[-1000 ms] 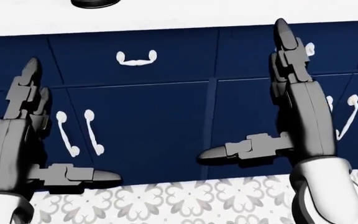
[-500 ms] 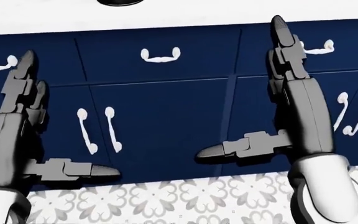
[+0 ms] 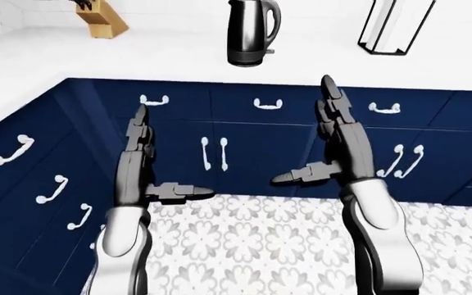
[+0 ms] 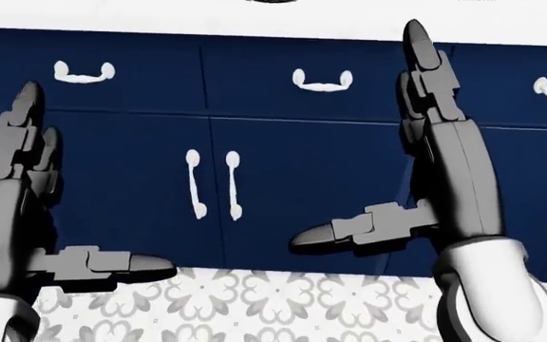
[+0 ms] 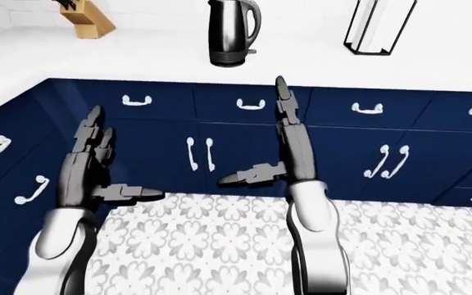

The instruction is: Press down the lever to turn on the electric kettle.

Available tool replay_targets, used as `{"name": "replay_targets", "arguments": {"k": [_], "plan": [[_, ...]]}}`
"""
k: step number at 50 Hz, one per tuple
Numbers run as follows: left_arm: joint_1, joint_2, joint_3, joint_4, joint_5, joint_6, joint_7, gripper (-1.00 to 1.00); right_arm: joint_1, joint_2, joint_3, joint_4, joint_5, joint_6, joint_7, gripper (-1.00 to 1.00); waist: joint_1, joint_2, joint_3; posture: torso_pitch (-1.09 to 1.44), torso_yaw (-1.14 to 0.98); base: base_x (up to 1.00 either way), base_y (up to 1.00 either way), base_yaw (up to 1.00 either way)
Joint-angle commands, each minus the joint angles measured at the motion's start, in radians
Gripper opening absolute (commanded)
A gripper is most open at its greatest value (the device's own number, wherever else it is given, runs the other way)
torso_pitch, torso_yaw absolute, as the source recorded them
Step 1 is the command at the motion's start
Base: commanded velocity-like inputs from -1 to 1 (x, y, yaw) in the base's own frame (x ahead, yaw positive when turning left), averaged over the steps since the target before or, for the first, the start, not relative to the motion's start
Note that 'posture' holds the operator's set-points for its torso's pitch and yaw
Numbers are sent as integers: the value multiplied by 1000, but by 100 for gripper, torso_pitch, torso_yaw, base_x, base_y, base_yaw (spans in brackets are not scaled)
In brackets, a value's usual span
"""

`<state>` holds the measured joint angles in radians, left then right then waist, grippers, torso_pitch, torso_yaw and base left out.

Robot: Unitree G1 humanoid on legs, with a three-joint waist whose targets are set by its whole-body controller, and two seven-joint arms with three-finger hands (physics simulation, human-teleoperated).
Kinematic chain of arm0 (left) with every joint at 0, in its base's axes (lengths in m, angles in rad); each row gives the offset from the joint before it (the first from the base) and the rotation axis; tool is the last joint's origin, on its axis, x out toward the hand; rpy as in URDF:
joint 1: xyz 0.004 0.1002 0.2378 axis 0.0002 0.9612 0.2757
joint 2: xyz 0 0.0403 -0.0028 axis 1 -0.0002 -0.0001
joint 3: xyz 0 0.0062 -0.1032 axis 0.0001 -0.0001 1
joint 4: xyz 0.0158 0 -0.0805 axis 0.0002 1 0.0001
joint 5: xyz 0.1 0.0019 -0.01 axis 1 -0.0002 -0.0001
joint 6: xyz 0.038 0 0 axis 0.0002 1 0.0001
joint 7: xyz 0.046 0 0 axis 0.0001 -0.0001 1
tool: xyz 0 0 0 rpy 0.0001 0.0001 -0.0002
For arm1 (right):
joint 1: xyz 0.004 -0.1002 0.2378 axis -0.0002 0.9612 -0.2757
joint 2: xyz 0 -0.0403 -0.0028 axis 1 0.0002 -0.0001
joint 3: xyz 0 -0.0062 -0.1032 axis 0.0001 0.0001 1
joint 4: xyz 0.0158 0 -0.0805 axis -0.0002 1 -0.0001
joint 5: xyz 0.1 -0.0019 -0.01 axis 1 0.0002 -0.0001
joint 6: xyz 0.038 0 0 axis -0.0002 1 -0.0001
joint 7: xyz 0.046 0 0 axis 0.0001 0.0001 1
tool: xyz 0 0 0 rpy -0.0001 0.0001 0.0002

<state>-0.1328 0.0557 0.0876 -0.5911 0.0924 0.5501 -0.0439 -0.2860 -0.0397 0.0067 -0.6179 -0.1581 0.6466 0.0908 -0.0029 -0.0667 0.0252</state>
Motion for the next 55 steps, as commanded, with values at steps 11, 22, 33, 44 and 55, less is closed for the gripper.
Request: {"name": "replay_targets", "arguments": {"k": [11,22,33,44,55], "plan": [[-15,7,-1,-34,-1,-24,-1,100,-14,4,-11,-51,13,-36,-17,100,-1,74,-22,0,0,0,0,0],[-11,7,1,-39,-1,-24,-3,100,-9,3,-10,-63,16,-48,-27,100,4,61,-3,0,0,5,0,0],[-13,8,2,-42,-1,-21,-2,100,-8,1,-11,-68,17,-45,-25,100,6,61,5,0,0,16,0,0],[-16,9,5,-39,-4,-22,-2,100,-12,2,-8,-73,16,-40,-23,100,8,117,-4,0,0,16,0,0],[-15,10,4,-48,-3,-15,-2,100,-15,2,-8,-77,17,-36,-21,100,2,24,-1,0,0,16,0,0]]}}
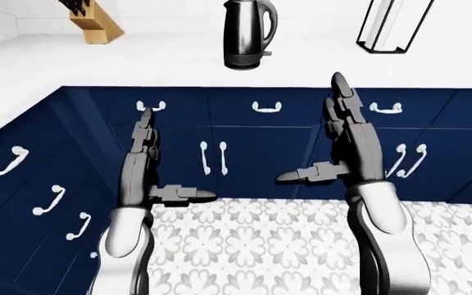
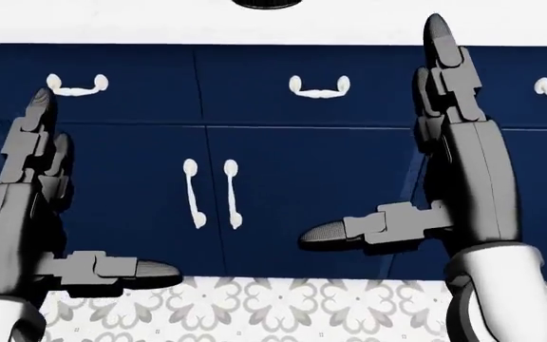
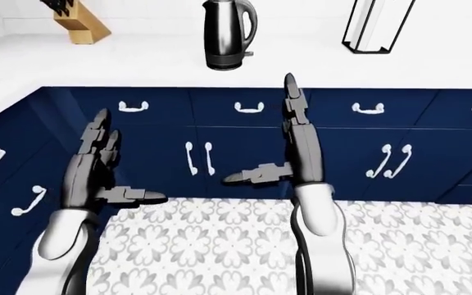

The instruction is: Press down the lever to turn on the electric kettle.

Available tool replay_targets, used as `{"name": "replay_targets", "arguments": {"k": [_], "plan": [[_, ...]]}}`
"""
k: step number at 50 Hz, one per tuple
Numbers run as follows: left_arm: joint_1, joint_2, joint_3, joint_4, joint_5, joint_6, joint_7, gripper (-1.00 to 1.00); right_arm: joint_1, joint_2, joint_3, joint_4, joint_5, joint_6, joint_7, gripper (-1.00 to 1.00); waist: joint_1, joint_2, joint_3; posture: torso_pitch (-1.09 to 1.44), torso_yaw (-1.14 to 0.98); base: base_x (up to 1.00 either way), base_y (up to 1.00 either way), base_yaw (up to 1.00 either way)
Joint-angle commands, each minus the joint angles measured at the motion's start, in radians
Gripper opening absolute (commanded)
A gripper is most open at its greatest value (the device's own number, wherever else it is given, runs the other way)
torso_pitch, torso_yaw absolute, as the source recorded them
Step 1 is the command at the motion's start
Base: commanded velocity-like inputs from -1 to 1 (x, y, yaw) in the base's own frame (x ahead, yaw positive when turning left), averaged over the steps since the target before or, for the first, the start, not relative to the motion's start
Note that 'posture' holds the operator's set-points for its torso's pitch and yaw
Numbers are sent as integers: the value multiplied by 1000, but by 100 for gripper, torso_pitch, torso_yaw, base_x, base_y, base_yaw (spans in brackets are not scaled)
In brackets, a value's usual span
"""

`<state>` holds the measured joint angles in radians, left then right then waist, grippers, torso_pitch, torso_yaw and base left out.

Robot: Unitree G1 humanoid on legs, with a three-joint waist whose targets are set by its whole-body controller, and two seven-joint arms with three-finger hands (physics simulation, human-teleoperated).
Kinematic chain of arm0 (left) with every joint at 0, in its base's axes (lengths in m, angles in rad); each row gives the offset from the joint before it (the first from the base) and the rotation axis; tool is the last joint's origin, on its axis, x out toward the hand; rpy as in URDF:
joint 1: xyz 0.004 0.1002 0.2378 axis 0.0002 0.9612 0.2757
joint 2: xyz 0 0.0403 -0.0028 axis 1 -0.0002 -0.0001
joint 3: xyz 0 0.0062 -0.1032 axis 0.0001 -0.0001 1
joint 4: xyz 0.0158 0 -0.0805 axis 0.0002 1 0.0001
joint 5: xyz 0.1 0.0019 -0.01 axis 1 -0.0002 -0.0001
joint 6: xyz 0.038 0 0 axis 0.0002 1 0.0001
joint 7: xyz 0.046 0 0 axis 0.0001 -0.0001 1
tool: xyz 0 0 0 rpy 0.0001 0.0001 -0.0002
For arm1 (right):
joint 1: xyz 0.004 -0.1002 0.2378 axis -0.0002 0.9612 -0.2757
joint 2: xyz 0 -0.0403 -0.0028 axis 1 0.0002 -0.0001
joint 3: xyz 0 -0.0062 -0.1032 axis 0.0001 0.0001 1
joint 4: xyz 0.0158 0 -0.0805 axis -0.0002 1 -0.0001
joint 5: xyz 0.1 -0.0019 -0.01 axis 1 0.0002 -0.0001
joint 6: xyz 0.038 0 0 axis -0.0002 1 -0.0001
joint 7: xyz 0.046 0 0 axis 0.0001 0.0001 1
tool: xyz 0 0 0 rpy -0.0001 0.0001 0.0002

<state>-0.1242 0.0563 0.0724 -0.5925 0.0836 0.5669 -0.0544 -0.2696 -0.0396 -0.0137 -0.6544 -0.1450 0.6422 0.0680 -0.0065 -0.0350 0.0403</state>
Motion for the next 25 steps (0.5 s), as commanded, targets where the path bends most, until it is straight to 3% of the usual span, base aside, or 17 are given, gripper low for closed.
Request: {"name": "replay_targets", "arguments": {"k": [1,6,8,9,10,11,12,15,18,20,22,23,24,25], "plan": [[-23,9,20,-48,6,-31,9,100,-31,2,13,-41,3,-31,2,100,6,1,-18,0,0,16,0,0],[-22,9,21,-47,6,-34,8,100,-32,2,15,-39,3,-32,3,100,2,55,-4,0,0,16,0,0],[-21,10,22,-48,5,-33,8,100,-32,3,16,-39,2,-32,2,100,-3,103,-13,0,0,16,0,0],[-20,10,25,-48,4,-35,7,100,-35,2,16,-37,2,-32,3,100,-2,142,-30,0,0,16,0,0],[-18,11,27,-50,3,-35,6,100,-38,2,16,-36,2,-31,4,100,10,97,-20,0,0,17,0,0],[-16,12,30,-54,1,-34,5,100,-41,2,17,-39,1,-25,5,100,5,112,-15,0,0,16,0,0],[-13,11,31,-52,1,-38,6,100,-41,2,18,-40,0,-26,5,100,9,109,-16,0,0,16,0,0],[-17,12,32,-44,0,-41,6,100,-40,3,17,-34,0,-30,6,100,12,85,-22,0,0,16,0,0],[-19,13,32,-41,-1,-42,6,100,-42,4,19,-27,-1,-34,5,100,16,53,-14,0,0,16,0,0],[-17,13,32,-39,-1,-45,7,100,-38,5,18,-31,0,-35,5,100,19,18,-17,0,0,16,0,0],[-19,13,32,-42,-1,-41,7,100,-37,4,18,-34,0,-33,6,100,17,-49,-38,0,0,16,0,0],[-20,13,32,-39,-2,-43,7,100,-35,5,18,-33,0,-35,5,100,7,3,-25,0,0,18,0,0],[-19,13,31,-39,-1,-44,7,100,-35,5,17,-31,0,-36,6,100,13,-17,-21,0,0,16,0,0],[-20,13,31,-40,-1,-42,7,100,-36,5,18,-31,0,-36,6,100,6,-15,-21,0,0,16,0,0]]}}
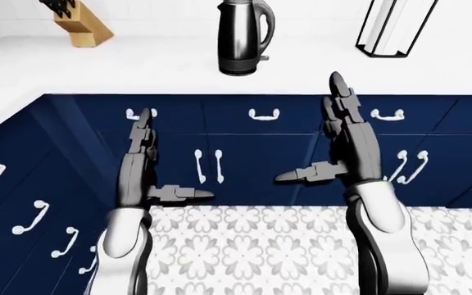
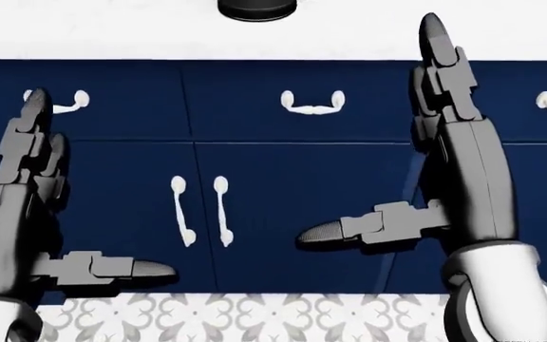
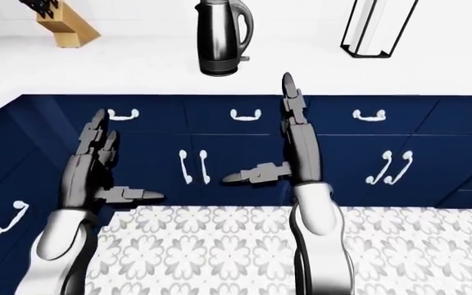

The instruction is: Press down the lever to turn on the electric kettle.

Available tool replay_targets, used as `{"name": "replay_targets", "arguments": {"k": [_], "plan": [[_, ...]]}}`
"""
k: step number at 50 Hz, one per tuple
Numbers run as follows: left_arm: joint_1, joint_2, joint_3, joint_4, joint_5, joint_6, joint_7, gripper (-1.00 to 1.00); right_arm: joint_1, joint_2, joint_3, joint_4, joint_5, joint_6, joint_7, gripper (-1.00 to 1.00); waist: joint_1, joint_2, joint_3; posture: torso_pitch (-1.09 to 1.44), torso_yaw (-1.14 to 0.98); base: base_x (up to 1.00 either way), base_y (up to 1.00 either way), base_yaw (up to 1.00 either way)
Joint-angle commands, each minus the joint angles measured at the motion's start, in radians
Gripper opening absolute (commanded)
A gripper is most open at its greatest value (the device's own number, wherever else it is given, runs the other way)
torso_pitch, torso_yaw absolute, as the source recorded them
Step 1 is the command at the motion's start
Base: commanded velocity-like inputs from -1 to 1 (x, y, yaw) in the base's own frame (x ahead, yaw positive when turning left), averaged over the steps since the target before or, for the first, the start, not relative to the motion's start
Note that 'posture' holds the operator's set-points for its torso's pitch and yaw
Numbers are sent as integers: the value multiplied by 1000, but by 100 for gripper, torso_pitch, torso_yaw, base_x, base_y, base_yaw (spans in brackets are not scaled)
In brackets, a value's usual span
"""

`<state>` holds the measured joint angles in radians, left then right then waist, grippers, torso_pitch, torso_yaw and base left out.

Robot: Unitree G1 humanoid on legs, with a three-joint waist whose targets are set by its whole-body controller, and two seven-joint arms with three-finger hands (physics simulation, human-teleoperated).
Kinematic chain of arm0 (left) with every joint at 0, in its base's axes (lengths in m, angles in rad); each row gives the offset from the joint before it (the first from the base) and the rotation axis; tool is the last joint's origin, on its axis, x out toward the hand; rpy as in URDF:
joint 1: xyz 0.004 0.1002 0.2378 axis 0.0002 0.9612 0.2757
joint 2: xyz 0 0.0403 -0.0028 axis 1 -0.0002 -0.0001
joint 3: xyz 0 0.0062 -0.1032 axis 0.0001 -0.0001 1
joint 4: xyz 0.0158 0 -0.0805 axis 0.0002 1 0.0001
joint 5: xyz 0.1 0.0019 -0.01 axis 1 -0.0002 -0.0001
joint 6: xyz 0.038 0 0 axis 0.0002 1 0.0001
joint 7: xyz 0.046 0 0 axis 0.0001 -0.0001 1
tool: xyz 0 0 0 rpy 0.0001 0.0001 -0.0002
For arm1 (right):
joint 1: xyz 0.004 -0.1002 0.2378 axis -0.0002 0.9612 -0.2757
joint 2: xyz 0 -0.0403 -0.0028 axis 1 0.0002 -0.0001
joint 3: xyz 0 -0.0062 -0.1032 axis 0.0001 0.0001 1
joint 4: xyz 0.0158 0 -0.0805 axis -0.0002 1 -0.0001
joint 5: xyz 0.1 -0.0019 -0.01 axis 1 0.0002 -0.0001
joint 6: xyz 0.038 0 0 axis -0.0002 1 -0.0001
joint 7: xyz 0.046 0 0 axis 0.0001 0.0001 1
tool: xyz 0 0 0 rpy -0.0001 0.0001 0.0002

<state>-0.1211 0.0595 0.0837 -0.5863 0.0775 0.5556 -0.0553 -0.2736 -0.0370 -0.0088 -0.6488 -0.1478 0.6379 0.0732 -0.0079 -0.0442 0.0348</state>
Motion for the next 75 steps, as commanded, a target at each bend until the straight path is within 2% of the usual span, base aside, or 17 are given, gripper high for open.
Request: {"name": "replay_targets", "arguments": {"k": [1,6,10,11,16,23,31,35,44,48,57,61,62,64,70,74,75], "plan": [[-21,10,19,-45,5,-33,8,100,-30,2,12,-37,3,-32,1,100,5,1,-18,0,0,16,0,0],[-24,10,19,-44,5,-33,8,100,-32,2,12,-39,3,-29,1,100,3,54,-1,0,0,17,0,0],[-26,11,16,-54,8,-23,7,100,-35,2,13,-41,3,-25,2,100,-2,148,-17,0,0,16,0,0],[-24,11,17,-54,8,-25,6,100,-34,2,15,-40,3,-27,1,100,9,106,-12,0,0,16,0,0],[-21,10,18,-55,8,-28,4,100,-40,4,20,-45,-1,-17,1,100,13,94,-19,0,0,17,0,0],[-18,10,19,-61,9,-25,3,100,-43,5,17,-48,1,-15,3,100,25,-14,-32,0,0,17,0,0],[-16,10,22,-63,7,-25,2,100,-40,3,13,-46,6,-21,2,100,6,46,-4,0,0,16,0,0],[-17,9,19,-61,9,-26,3,100,-45,0,9,-51,9,-12,4,100,-3,134,-21,0,0,16,0,0],[-32,13,24,-63,6,-13,3,100,-56,-1,13,-56,6,2,2,100,16,68,-10,0,0,16,0,0],[-40,15,23,-63,5,-6,4,100,-62,-4,6,-55,9,4,4,100,20,-23,-27,0,0,17,0,0],[-52,16,17,-66,9,7,6,100,-69,-8,2,-61,11,18,5,100,4,49,-3,0,0,17,0,0],[-54,16,18,-68,8,10,6,100,-71,-9,2,-61,12,20,5,100,-2,151,-26,0,0,17,0,0],[-55,17,19,-71,8,14,5,100,-72,-9,2,-61,12,21,5,100,10,105,-16,0,0,17,0,0],[-54,17,19,-69,8,10,6,100,-71,-8,4,-61,12,20,5,100,10,118,-13,0,0,16,0,0],[-55,17,19,-64,8,7,6,100,-69,-8,3,-60,12,17,4,100,18,63,-10,0,0,16,0,0],[-52,16,19,-63,7,4,7,100,-68,-9,1,-58,13,14,4,100,19,-36,-32,0,0,16,0,0],[-52,16,20,-63,7,4,7,100,-66,-9,1,-58,14,12,4,100,7,12,-20,0,0,16,0,0]]}}
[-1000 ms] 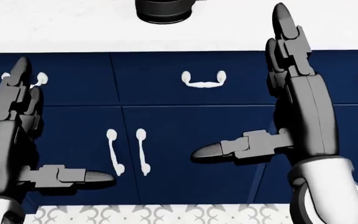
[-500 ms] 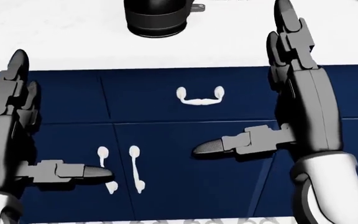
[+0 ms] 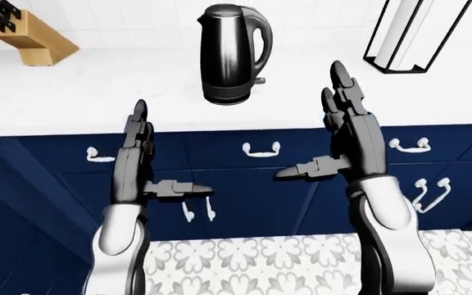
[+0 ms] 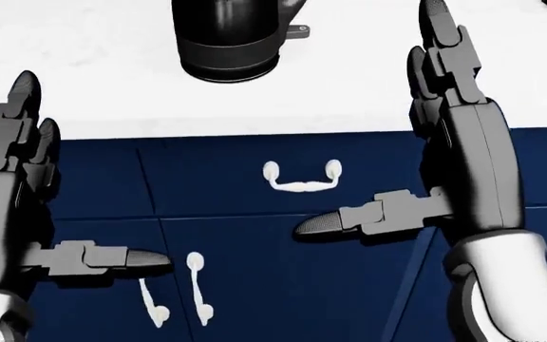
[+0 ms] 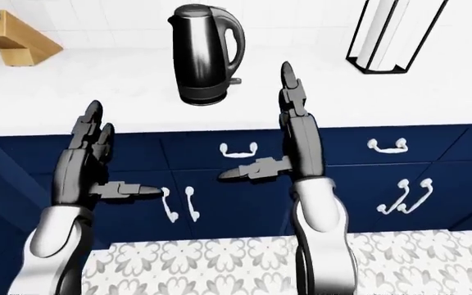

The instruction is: Press down the lever to turn on the electric kettle.

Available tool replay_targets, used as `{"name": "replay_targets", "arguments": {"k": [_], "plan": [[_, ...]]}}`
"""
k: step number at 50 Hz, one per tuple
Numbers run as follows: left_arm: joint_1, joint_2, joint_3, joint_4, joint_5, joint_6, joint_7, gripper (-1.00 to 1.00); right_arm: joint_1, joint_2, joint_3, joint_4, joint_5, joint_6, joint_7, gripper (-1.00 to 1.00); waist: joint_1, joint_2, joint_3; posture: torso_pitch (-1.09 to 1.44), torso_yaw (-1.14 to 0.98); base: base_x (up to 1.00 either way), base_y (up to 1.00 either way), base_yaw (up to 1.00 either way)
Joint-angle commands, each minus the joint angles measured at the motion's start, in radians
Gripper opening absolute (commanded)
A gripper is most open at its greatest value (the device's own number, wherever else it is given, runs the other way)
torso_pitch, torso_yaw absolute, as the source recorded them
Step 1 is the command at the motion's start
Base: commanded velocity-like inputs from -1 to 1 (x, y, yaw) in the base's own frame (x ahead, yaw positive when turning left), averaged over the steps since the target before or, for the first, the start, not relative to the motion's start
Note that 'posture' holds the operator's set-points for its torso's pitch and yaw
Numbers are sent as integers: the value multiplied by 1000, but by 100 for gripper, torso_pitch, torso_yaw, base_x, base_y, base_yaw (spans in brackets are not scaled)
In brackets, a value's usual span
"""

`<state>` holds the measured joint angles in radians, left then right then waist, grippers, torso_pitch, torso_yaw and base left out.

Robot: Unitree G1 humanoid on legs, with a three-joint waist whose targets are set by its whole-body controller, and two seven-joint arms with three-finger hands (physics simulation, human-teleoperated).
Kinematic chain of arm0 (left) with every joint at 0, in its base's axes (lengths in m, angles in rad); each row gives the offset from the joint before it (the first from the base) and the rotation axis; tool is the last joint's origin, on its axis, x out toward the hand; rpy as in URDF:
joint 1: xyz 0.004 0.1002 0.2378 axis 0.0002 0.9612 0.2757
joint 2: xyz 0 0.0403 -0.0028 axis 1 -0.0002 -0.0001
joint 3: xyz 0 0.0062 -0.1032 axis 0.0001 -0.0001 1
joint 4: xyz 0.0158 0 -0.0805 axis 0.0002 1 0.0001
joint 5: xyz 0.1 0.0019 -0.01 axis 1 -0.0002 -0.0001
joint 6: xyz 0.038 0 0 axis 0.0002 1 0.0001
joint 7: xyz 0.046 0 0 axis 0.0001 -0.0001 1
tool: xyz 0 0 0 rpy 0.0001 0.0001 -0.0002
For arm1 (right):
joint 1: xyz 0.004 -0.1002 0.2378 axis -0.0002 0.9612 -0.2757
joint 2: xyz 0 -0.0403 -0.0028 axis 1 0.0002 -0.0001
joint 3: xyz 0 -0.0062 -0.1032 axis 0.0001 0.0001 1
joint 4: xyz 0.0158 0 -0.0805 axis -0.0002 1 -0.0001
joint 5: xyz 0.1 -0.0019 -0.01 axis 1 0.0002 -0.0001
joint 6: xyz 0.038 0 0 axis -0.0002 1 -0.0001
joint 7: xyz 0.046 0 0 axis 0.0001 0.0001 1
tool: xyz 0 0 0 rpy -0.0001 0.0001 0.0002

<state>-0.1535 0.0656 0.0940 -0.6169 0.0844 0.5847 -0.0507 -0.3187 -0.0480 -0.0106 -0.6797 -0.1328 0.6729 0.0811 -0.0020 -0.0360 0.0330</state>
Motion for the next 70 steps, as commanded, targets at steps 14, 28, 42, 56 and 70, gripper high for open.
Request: {"name": "replay_targets", "arguments": {"k": [14,28,42,56,70], "plan": [[-14,10,12,-35,-1,-30,1,100,-15,3,4,-31,-1,-26,-7,100,-2,117,-13,0,0,16,0,0],[-9,10,14,-42,-3,-30,2,100,-13,2,1,-25,3,-34,-8,100,1,-14,-16,0,0,16,0,0],[-2,9,15,-48,-5,-31,2,100,-9,4,5,-30,1,-33,-8,100,6,104,-16,0,0,16,0,0],[-3,8,15,-40,-7,-37,5,100,-16,2,4,-36,1,-23,-7,100,2,3,-19,0,0,17,0,0],[-11,11,16,-50,-8,-22,5,100,-33,-3,0,-47,1,1,-5,100,6,80,-14,0,0,16,0,0]]}}
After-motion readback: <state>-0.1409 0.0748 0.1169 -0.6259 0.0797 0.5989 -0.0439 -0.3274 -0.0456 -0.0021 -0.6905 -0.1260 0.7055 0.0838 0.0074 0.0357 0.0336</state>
